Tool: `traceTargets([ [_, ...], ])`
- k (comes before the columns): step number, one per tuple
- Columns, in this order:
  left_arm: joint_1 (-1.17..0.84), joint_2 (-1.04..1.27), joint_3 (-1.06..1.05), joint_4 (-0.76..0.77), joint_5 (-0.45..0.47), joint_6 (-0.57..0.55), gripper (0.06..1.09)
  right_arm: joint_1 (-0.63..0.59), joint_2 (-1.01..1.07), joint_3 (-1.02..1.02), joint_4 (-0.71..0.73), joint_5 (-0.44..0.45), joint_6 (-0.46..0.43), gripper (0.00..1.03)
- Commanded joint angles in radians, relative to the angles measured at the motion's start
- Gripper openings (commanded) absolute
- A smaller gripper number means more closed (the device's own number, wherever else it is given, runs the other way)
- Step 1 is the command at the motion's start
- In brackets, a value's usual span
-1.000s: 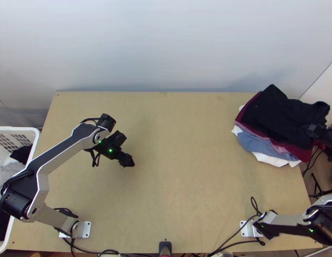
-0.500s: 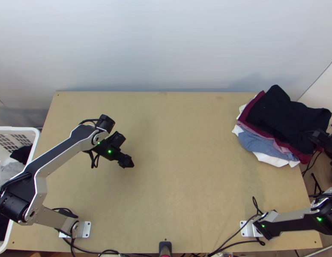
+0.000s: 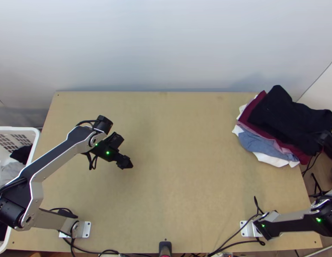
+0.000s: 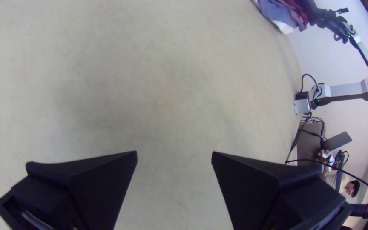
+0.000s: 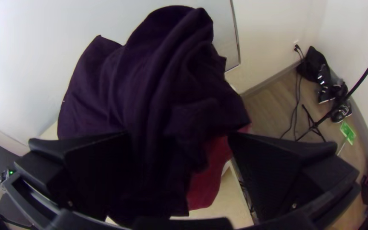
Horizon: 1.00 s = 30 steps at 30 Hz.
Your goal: Fold the t-shirt
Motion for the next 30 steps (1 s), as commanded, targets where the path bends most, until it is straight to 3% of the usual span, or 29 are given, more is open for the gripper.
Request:
traceTargets([
  [1, -0.002, -0.023, -0.002, -0.001, -0.001, -0.012, 0.92, -0.076, -0.023, -0.006, -0.010, 0.060, -0.097, 0.98],
  [4, -0.004, -0.034, -0.001, -0.001, -0.001, -0.021, 0.92, -0.079, -0.039, -0.007, -0.048, 0.060, -0.140, 0.98],
  [8, -0.001, -0.040, -0.007, 0.001, -0.001, -0.032, 0.92, -0.061, -0.056, 0.020, -0.074, 0.058, -0.129, 0.94],
  [11, -0.001, -0.051, -0.013, 0.002, -0.001, -0.042, 0.92, -0.047, -0.085, 0.034, -0.074, 0.057, -0.108, 0.50],
  [12, -0.001, -0.054, -0.016, 0.002, -0.001, -0.046, 0.92, -0.044, -0.089, 0.039, -0.074, 0.055, -0.106, 0.45],
  [13, 0.001, -0.057, -0.019, 0.002, -0.001, -0.049, 0.92, -0.035, -0.096, 0.039, -0.074, 0.055, -0.101, 0.46],
  [14, 0.001, -0.062, -0.022, 0.004, -0.001, -0.053, 0.92, -0.030, -0.102, 0.039, -0.074, 0.054, -0.100, 0.55],
  [15, -0.001, -0.066, -0.027, 0.004, -0.001, -0.056, 0.92, -0.027, -0.109, 0.040, -0.082, 0.054, -0.095, 0.76],
  [16, -0.002, -0.076, -0.031, 0.004, -0.001, -0.058, 0.92, -0.027, -0.112, 0.052, -0.113, 0.054, -0.098, 0.92],
  [17, -0.008, -0.088, -0.034, 0.004, -0.003, -0.059, 0.92, -0.027, -0.117, 0.074, -0.157, 0.052, -0.100, 1.00],
  [24, -0.025, -0.135, -0.043, 0.005, -0.006, -0.093, 0.94, -0.044, -0.206, 0.158, -0.265, 0.043, -0.112, 0.99],
  [30, -0.027, -0.175, -0.047, 0.013, -0.016, -0.108, 0.94, -0.035, -0.264, 0.164, -0.268, 0.040, -0.108, 0.98],
])
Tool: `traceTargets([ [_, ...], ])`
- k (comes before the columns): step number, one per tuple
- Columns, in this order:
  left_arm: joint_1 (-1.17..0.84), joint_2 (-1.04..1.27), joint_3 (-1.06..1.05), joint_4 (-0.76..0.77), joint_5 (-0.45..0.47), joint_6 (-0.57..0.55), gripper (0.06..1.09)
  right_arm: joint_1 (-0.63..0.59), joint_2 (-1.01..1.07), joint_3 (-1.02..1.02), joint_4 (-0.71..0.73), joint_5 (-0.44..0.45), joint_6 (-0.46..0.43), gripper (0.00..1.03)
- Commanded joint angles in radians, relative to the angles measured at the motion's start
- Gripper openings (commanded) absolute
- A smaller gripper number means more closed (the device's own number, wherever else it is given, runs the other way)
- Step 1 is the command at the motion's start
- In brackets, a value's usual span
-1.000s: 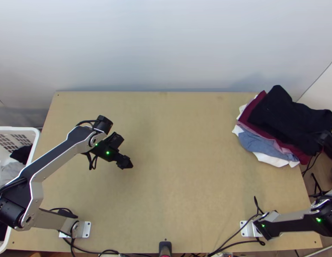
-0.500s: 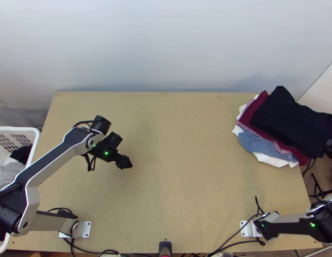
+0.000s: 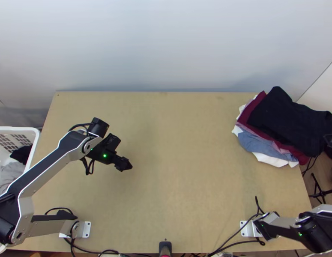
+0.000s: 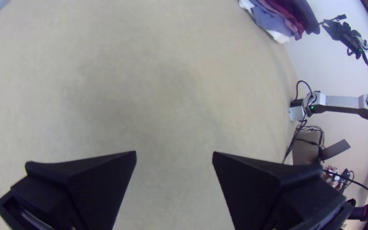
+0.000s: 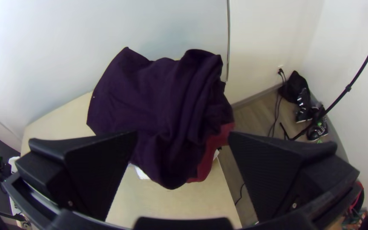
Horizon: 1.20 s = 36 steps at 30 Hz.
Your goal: Fold the t-shirt
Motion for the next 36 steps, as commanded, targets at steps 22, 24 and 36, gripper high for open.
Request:
traceTargets([
  [22, 0.138, -0.738, -0.369, 0.326, -0.400, -0.055, 1.04, 0.146, -1.004, -0.821, 0.507, 0.111, 0.170, 0.98],
  [24, 0.158, -0.812, -0.424, 0.363, -0.420, -0.045, 1.04, 0.145, -1.093, -0.878, 0.554, 0.120, 0.209, 0.98],
  [36, 0.249, -1.050, -0.623, 0.596, -0.395, 0.028, 1.04, 0.359, -1.319, -1.090, 0.907, 0.217, 0.284, 0.98],
])
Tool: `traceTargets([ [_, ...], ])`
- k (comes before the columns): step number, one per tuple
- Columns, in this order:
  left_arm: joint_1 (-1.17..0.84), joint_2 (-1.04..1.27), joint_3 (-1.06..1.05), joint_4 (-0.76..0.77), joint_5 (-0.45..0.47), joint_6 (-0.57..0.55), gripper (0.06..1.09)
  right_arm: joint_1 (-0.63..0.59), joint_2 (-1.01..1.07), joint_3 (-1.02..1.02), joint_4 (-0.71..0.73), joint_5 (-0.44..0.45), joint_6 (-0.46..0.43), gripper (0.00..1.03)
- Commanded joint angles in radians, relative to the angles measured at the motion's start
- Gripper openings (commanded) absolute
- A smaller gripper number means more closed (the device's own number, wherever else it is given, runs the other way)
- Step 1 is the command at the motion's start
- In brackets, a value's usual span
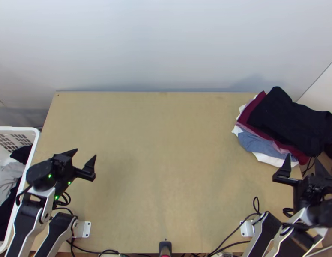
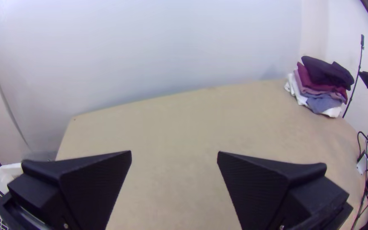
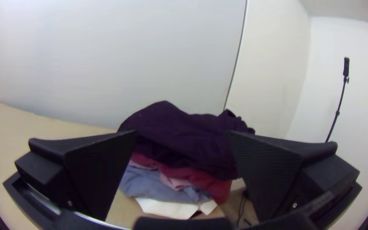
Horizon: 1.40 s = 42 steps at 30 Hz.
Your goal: Fold the t-shirt
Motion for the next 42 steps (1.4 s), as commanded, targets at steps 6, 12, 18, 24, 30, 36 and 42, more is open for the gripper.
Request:
traceTargets([
  [6, 0.035, -0.100, -0.208, 0.316, 0.027, 0.029, 1.04, 0.229, -0.103, -0.259, 0.375, 0.052, 0.036, 0.98],
  [12, 0.039, -0.125, -0.307, 0.416, 0.027, -0.003, 1.04, 0.404, -0.129, -0.408, 0.481, 0.052, 0.066, 0.98],
  [18, 0.032, -0.375, -0.444, 0.414, 0.028, -0.020, 1.04, 0.680, -0.129, -0.486, 0.533, 0.184, 0.074, 0.98],
  [24, 0.050, -0.468, -0.476, 0.382, 0.027, -0.042, 1.04, 0.788, -0.129, -0.526, 0.556, 0.249, 0.057, 0.98],
  [30, 0.041, -0.468, -0.496, 0.386, 0.027, -0.039, 1.04, 0.904, -0.127, -0.535, 0.518, 0.247, -0.018, 0.98],
  [36, 0.044, -0.468, -0.496, 0.385, 0.014, -0.026, 1.04, 0.979, -0.123, -0.535, 0.475, 0.233, -0.132, 0.98],
  [42, 0.049, -0.467, -0.496, 0.382, 0.014, -0.023, 1.04, 0.976, -0.104, -0.534, 0.461, 0.235, -0.153, 0.98],
])
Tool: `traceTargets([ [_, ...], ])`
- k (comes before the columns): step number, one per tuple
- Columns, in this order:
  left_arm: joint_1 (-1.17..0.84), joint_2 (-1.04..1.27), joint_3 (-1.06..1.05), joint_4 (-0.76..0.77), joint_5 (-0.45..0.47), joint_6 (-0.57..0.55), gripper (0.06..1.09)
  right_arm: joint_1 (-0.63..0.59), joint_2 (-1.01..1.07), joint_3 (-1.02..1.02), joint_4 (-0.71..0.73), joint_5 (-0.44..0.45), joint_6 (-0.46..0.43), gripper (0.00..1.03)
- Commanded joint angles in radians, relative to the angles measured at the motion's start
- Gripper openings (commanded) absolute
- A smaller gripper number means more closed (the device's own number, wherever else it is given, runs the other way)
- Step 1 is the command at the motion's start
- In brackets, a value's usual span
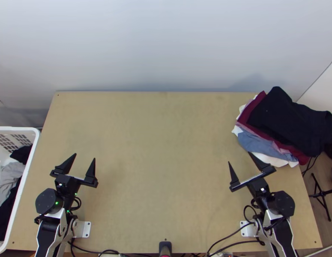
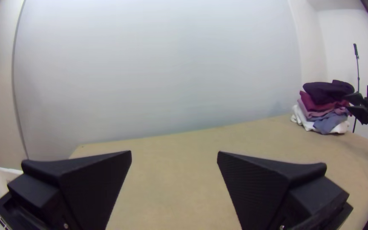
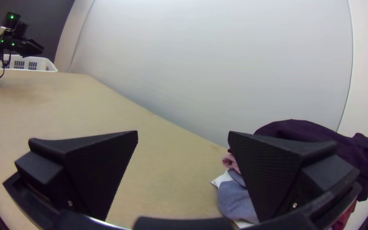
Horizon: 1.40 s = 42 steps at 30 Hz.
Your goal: Fold the t-shirt
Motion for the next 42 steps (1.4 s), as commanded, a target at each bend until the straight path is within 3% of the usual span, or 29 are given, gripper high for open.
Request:
traceTargets([
  [1, 0.004, -0.004, -0.006, -0.013, -0.004, 0.003, 1.04, 0.031, 0.018, -0.002, -0.021, -0.003, -0.035, 0.98],
  [8, -0.016, -0.002, -0.006, -0.013, -0.006, -0.007, 1.04, 0.039, 0.038, -0.002, -0.022, -0.004, -0.028, 0.98],
  [11, -0.016, -0.004, -0.006, -0.013, -0.004, -0.008, 1.04, 0.037, 0.059, -0.002, -0.022, -0.003, 0.020, 0.98],
  [42, 0.016, -0.006, -0.006, -0.011, -0.010, -0.008, 1.04, 0.037, -0.004, -0.002, -0.019, -0.001, 0.023, 0.98],
])
